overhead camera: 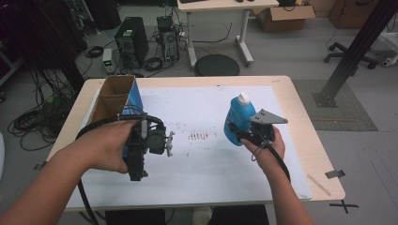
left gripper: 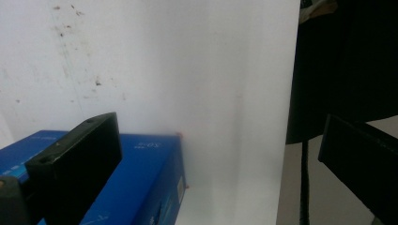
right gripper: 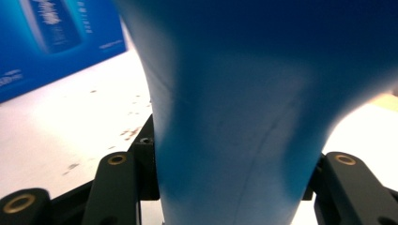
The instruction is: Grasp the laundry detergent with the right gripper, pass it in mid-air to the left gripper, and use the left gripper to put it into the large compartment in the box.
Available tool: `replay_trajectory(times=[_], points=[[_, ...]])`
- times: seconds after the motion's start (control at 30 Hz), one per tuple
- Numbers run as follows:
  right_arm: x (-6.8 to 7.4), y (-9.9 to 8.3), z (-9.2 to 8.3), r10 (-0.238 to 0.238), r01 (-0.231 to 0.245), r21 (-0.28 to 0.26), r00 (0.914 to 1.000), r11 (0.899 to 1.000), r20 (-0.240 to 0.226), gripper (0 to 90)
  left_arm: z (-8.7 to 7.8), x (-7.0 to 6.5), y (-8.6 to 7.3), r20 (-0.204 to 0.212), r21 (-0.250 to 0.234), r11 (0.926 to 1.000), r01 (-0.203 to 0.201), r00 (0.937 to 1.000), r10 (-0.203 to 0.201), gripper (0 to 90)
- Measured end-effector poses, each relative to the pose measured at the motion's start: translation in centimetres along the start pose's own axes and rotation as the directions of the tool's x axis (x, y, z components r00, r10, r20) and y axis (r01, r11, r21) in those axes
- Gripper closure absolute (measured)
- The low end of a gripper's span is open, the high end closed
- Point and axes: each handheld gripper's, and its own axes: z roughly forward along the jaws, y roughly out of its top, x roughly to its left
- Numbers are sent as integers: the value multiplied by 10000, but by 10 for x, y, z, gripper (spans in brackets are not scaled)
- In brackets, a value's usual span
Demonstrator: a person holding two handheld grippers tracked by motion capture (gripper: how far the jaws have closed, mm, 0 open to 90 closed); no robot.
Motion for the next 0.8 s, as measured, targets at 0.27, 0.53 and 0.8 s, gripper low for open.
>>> replay_trajectory(times=[0.27, 0.53, 0.8], points=[[-2, 11, -21, -581, 578, -60, 9924, 9983, -1082, 454, -7, 3, 7, 2, -79, 9999, -91, 10000, 91, 4], [-3, 11, -35, -1675, 1758, 113, 9539, 9844, -2492, 454, -13, 5, 14, 30, -199, 9996, -205, 9998, 206, 4], [15, 8, -38, -2422, 2594, -56, 8937, 9658, -3778, 454, -16, 7, 22, 186, -188, 9993, -316, 9993, 320, 4]])
